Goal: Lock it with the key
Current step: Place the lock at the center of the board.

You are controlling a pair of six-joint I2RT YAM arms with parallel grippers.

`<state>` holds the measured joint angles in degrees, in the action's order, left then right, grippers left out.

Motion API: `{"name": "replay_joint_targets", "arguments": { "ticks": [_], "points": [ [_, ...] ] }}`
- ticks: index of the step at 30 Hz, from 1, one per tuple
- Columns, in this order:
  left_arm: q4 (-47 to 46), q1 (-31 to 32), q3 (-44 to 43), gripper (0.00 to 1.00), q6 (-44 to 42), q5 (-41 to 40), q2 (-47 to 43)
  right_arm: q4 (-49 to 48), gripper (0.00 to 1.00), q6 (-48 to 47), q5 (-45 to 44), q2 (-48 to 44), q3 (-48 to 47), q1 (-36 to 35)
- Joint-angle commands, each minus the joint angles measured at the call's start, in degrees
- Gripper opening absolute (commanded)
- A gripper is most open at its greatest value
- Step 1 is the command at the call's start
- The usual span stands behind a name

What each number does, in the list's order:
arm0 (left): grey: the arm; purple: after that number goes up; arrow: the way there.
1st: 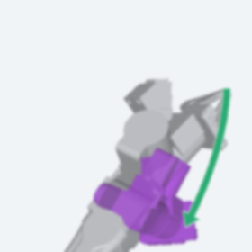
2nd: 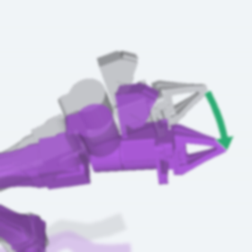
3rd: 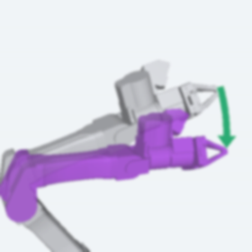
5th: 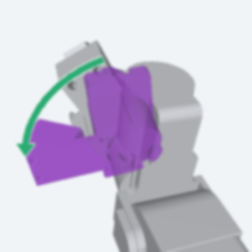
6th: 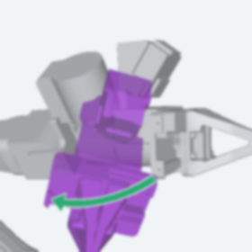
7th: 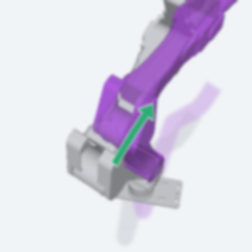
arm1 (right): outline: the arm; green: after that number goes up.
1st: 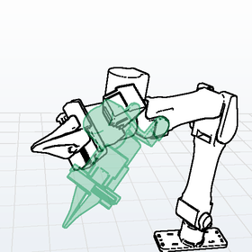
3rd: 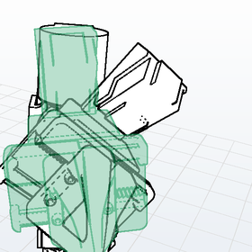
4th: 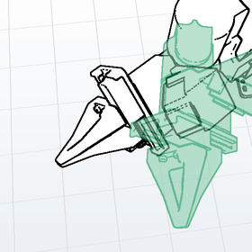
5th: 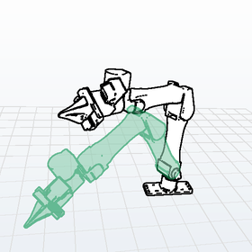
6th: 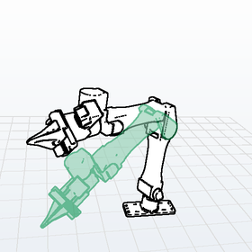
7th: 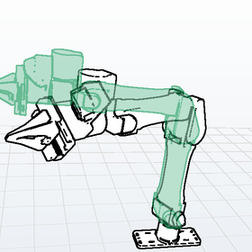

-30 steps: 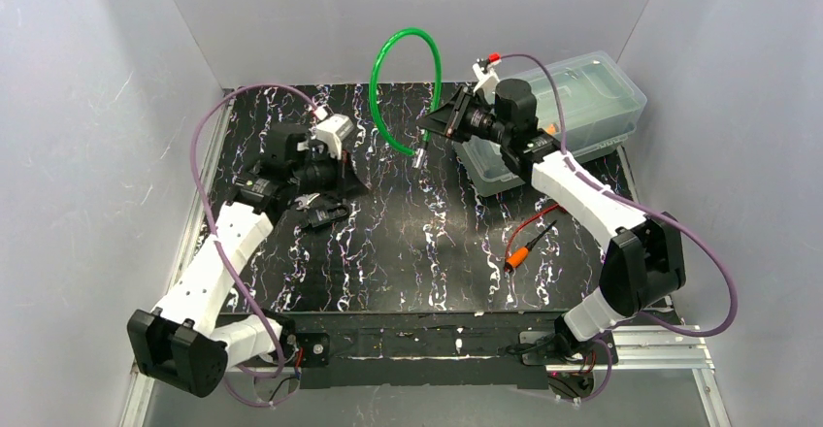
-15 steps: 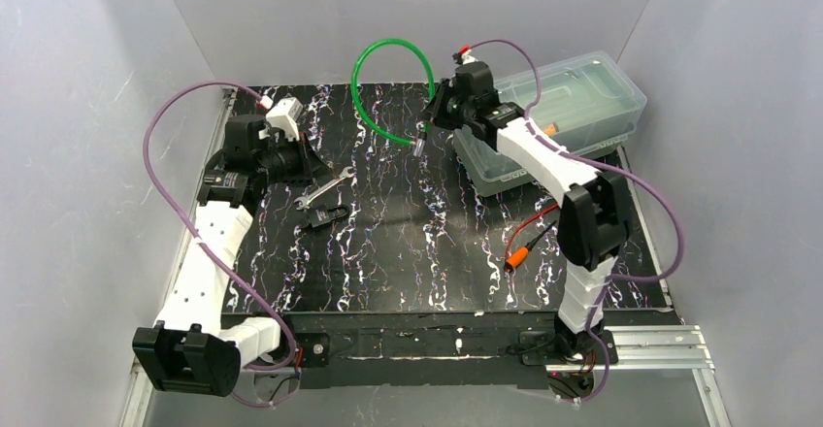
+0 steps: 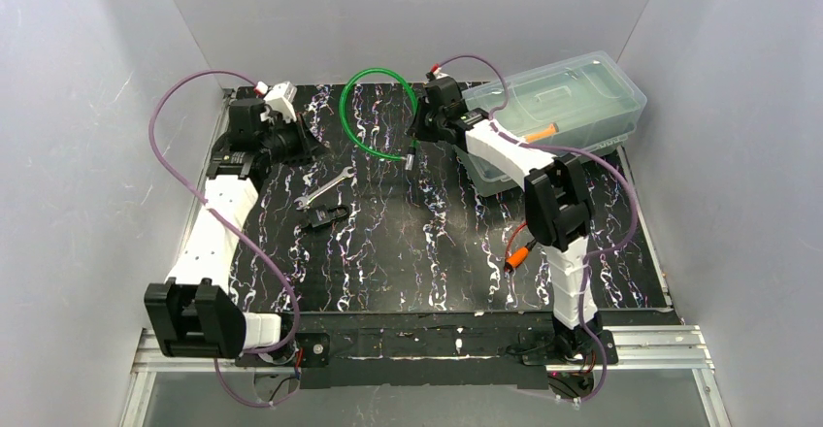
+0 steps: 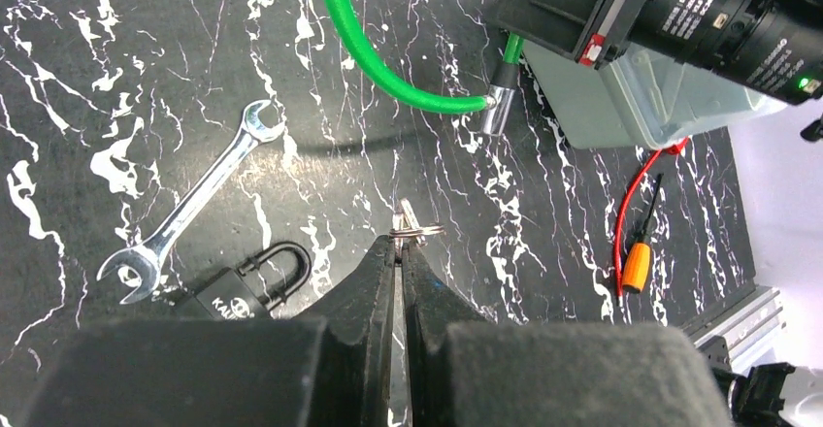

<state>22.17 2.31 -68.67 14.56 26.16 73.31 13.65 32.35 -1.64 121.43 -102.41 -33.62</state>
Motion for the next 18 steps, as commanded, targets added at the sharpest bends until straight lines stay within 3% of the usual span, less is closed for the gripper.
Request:
{"name": "replay_joint_targets", "arguments": {
  "ticks": [1,11,18],
  "points": [
    [-5.9,-0.3,-2.2,0.0,2.7,1.3,2.5,-3.3,0.01,-0.7,-2.5,2.5,-6.6,-0.9],
    [-10.2,-1.0,0.6,0.0,5.1,2.0,3.8,-2.0,0.04,0.9,-9.1,12.0,-12.5,-1.4],
    [-13.1,-2.2,2.9,0.0,10.9,5.2,4.6,-2.5,0.14,1.2,-11.5,16.9,-16.2,-1.4]
  ]
}}
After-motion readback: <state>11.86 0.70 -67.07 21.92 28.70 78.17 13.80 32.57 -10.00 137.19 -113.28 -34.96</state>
